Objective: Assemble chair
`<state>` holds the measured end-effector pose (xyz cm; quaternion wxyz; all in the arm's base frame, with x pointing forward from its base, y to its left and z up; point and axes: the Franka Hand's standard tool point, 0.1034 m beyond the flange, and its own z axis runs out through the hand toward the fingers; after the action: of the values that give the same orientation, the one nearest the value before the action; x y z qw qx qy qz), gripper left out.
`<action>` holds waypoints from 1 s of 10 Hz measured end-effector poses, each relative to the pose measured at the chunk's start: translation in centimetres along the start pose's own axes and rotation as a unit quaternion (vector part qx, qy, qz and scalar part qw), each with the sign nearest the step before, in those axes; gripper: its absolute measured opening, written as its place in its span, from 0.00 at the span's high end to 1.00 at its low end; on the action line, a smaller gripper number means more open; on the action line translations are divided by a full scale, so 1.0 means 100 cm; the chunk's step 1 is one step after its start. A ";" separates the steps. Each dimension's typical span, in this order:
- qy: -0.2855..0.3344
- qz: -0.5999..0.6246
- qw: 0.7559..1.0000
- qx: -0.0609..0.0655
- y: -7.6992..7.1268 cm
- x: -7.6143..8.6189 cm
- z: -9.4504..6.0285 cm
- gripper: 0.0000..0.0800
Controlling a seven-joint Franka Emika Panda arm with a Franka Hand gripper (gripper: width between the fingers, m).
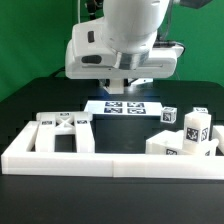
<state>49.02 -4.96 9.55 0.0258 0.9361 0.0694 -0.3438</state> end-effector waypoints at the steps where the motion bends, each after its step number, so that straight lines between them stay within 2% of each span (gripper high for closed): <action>1: 0.019 0.000 1.000 0.001 -0.002 -0.002 -0.012 0.64; 3: 0.081 0.008 0.997 0.002 -0.005 0.002 -0.047 0.64; 4: 0.111 0.003 0.994 -0.004 -0.005 0.005 -0.060 0.64; 5: 0.162 0.000 0.987 -0.010 -0.003 0.012 -0.063 0.64; 8: 0.254 0.002 0.967 -0.019 0.000 0.013 -0.063 0.64; 9: 0.300 0.002 0.954 -0.025 0.000 0.018 -0.069 0.64; 10: 0.344 0.007 0.939 -0.022 -0.006 0.023 -0.078 0.64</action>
Offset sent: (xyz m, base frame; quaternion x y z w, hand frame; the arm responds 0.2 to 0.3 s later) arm 0.0314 0.0169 0.0443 0.0149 0.0942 0.0434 0.9945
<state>55.67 -3.40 14.06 0.0228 0.9969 0.0751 0.0012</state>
